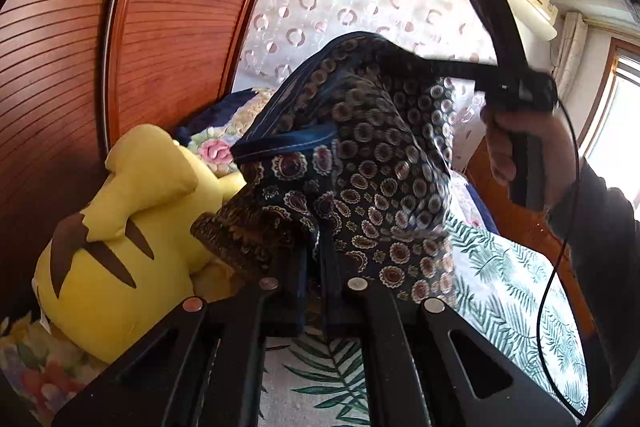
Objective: Fold small clothes
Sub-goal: 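Carry the folded shirt with both grippers onto the yellow-brown cloth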
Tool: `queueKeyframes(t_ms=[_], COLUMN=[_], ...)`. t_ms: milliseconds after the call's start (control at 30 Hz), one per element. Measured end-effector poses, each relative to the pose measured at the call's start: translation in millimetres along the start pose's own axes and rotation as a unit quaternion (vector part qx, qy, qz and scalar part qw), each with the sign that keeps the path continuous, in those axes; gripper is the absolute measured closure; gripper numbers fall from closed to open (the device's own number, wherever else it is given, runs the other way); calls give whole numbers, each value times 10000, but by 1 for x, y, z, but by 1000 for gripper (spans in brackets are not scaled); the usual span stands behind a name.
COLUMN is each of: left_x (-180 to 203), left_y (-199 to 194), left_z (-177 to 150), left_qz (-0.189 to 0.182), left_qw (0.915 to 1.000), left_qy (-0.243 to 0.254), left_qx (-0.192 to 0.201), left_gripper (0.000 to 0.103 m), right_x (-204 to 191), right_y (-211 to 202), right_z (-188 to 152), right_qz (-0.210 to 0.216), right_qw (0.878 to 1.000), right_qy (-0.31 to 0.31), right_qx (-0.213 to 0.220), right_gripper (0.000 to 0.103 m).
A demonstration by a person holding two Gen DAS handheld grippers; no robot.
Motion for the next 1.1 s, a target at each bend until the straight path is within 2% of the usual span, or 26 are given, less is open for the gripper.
queueKeyframes(t_ms=[67,133,200,300,367,533,633,767,900,1000,1100], left_x=[-2,-3,-4,-7,-6,-6,-8,-6,1,4,9], left_y=[-5,-6,-5,-4,-3,-2,1,1,-7,-16,-28], left_z=[-3,-5,-6,-5,-3,-2,-1,-1,0,3,5], left_qz=[-4,-6,12,19,48,132,167,314,412,532,707], left_qw=[10000,10000,9999,9999,9999,9999,9998,9994,9987,9975,9947], left_qy=[-46,-67,-75,-105,-70,6,-16,83,313,447,672], left_qx=[-41,-61,-77,-88,-79,-79,-108,-90,5,119,317], left_gripper=[97,97,97,97,97,97,97,97,97,92,90], right_x=[2,6,9,6,0,-10,-6,-7,-14,-34,-45], right_y=[4,-6,-11,-19,-20,14,36,68,55,40,18], right_z=[11,10,3,-18,-36,-69,-76,-71,-71,-89,-94], right_qz=[-148,-260,-359,-397,-231,20,125,51,-91,-106,-78], right_qw=[9997,9990,9981,9982,9988,9977,9959,9955,9953,9953,9949], right_qy=[174,277,346,363,420,597,761,783,851,916,1003], right_qx=[70,250,370,281,129,-316,-467,-538,-462,-299,-127], right_gripper=[73,52,46,45,45,45,45,45,45,45,45])
Point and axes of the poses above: each gripper's, at about its wrist camera, not at the fingertips, and y roughly the way its jaws point, x to its right, z to its top, the point moved 1 cm from there along y, roughly the way its jaws point, and after that the axes turned 10 degrees about -y, right-handed, at the moved point
